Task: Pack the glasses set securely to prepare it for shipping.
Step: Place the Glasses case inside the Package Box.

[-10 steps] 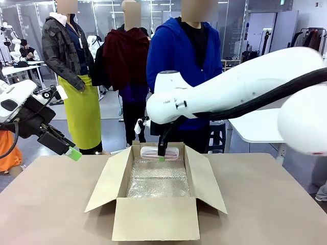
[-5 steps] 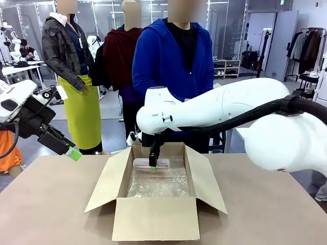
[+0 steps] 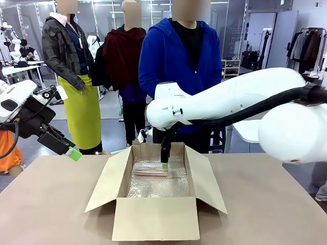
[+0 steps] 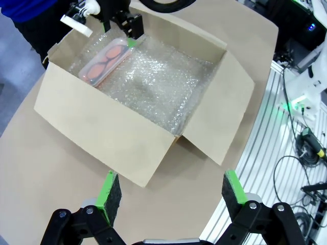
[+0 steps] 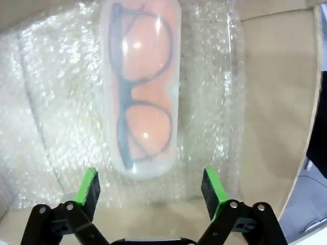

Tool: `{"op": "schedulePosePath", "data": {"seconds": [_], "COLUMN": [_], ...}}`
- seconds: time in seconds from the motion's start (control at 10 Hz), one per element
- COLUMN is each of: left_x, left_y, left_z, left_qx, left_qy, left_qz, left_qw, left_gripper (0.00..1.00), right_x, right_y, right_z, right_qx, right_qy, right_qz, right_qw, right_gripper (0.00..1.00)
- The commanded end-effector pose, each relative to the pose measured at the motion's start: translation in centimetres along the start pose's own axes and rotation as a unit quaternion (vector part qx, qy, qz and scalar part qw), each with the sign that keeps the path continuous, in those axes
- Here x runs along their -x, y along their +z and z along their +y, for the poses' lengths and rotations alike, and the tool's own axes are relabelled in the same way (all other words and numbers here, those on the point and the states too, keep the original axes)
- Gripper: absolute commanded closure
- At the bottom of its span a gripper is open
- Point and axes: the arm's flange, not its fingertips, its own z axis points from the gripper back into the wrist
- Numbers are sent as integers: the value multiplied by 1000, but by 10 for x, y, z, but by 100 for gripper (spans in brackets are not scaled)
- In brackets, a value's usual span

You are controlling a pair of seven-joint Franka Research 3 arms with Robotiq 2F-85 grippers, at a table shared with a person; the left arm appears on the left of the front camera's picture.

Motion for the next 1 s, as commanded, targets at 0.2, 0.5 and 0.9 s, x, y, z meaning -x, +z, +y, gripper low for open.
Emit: {"op": "schedulePosePath", "data": {"seconds": [0.2, 0.5, 0.9], "left_x": [0, 0, 0], "left_y": [2, 2, 2], "left_z": [0, 0, 0], "left_qx": [9, 9, 9], "left_qy": [-1, -1, -1], "left_qz": [-4, -4, -4], "left_qw": [1000, 1000, 1000], "left_gripper": [0, 0, 0], "right_x": [11, 4, 4], "right_y": [3, 5, 5], "right_z": [29, 11, 11], "right_qx": [-4, 1, 1], "right_qy": [22, 5, 5], "right_qz": [-5, 1, 1], "right_qw": [1000, 1000, 1000], "right_gripper": [0, 0, 0]}}
